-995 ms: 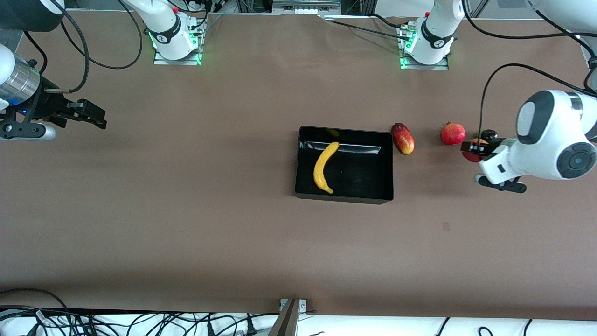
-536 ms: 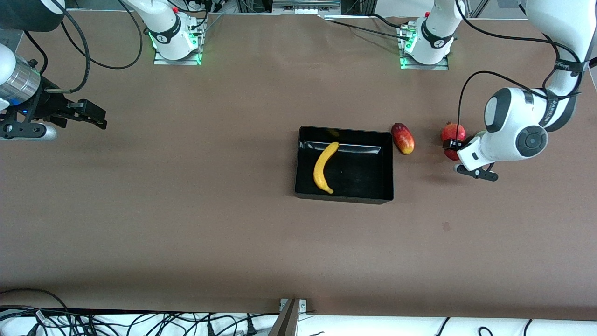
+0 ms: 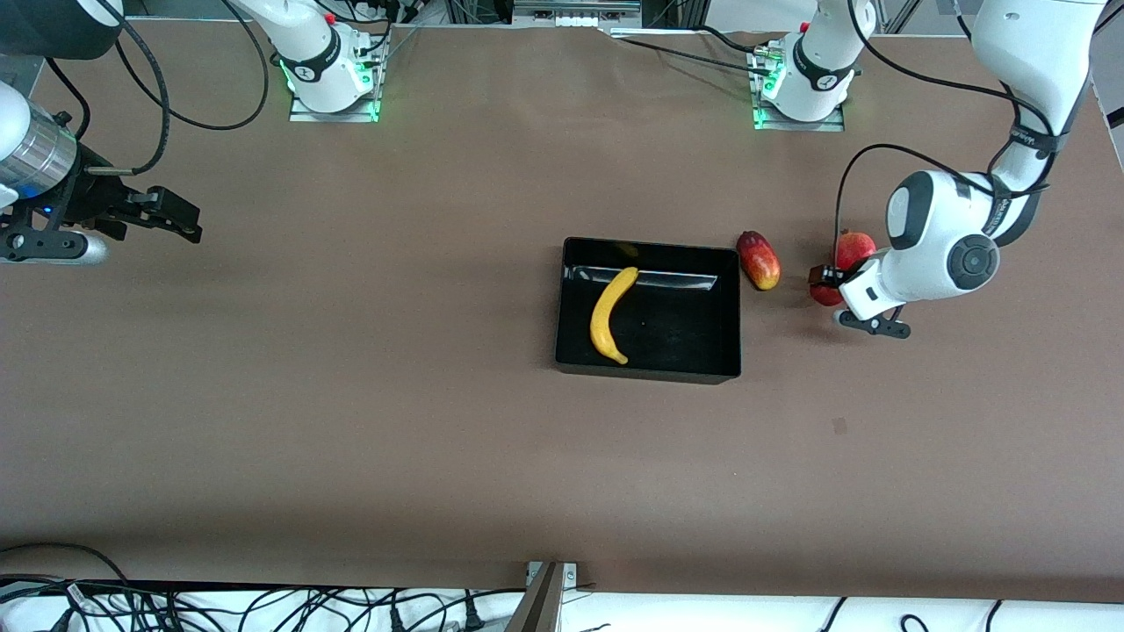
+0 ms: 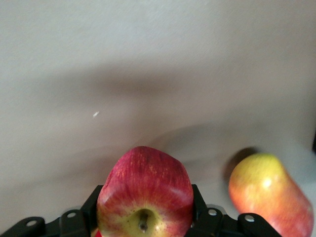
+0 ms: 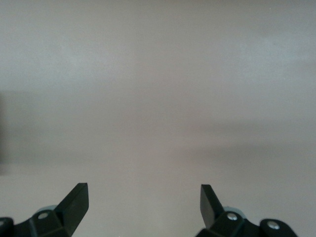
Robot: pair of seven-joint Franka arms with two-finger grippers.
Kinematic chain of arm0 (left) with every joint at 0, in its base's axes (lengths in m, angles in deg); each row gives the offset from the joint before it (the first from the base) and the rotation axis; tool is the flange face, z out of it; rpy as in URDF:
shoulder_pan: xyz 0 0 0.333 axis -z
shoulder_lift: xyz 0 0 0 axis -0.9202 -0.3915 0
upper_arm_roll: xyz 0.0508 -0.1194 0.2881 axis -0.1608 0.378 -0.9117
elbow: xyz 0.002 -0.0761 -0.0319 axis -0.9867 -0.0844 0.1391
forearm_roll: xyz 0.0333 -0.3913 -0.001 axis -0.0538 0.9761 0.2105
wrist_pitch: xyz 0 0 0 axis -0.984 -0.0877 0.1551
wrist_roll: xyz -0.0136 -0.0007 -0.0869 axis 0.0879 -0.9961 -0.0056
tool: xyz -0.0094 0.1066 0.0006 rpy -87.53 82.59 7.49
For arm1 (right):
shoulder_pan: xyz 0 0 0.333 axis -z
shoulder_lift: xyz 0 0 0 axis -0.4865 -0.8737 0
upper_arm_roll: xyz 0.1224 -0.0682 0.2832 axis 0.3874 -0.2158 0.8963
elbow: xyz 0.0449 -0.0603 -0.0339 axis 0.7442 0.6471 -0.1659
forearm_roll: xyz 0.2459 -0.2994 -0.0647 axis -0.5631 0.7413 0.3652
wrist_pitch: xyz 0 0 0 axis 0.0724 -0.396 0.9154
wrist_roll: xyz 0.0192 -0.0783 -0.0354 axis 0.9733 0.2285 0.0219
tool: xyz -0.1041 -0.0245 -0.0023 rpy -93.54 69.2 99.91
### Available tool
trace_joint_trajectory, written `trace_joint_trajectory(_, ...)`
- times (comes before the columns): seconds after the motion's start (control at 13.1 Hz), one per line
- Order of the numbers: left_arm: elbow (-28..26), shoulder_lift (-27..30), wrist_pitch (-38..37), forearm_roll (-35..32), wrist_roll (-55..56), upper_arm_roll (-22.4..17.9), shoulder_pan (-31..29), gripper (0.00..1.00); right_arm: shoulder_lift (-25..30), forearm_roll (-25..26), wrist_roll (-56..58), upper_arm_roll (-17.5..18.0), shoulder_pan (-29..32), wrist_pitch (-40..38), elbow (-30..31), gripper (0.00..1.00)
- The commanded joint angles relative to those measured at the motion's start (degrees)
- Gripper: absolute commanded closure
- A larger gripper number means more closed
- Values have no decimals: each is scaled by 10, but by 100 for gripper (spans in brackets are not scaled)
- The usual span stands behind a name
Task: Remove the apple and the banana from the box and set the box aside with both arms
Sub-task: 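Lower the apple onto the table and open the left gripper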
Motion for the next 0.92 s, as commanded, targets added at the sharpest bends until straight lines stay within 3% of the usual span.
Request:
trace_joint_trajectory(0.0,2,-18,15,9,-2,4,-3,6,-1,6,1,5,3,-2,-6,0)
trace_joint_trajectory(0.08,3,-15,10,9,0,4,-2,0,-1,6,0,4,3,-2,-6,0)
trace_joint_trajectory(0.31,34,-6,-41,9,-5,5,-2,0,-1,6,1,4,3,-2,-6,0)
trace_joint_trajectory(0.61,214,0,-300,15,2,18,4,0,-1,7,0,4,3,-1,-7,0)
trace_joint_trajectory(0.84,269,0,-331,17,12,22,72,0,-2,6,1,4,3,-1,-6,0)
